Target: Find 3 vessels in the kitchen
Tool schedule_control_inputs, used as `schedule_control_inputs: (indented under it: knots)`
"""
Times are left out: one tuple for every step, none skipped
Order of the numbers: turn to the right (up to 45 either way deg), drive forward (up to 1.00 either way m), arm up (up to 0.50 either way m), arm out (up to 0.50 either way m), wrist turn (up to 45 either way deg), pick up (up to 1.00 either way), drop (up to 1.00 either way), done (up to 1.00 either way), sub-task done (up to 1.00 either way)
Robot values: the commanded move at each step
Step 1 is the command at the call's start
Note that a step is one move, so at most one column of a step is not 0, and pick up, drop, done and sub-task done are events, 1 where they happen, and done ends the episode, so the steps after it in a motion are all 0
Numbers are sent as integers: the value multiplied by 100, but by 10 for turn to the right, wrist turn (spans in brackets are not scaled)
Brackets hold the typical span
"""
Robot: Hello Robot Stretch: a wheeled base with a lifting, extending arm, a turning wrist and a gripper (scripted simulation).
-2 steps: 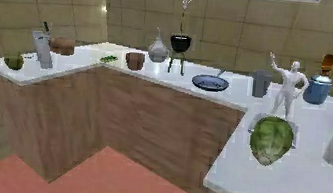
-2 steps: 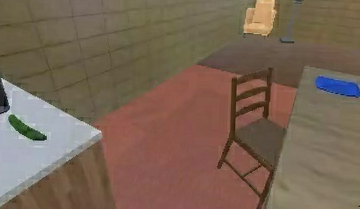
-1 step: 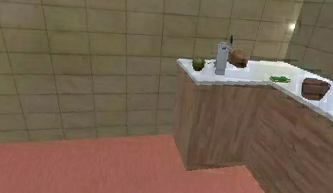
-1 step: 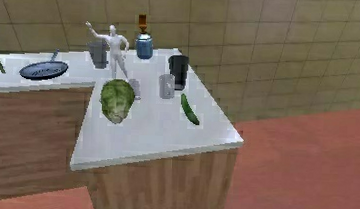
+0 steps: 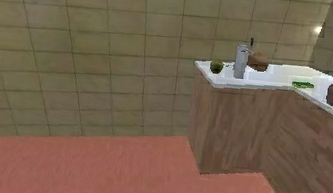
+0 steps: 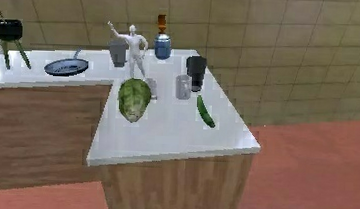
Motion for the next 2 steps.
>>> schedule_control_inputs:
  knots:
    - [-30,0,0,0,0,0,0,0,0]
    - [0,45,0,0,0,0,0,0,0]
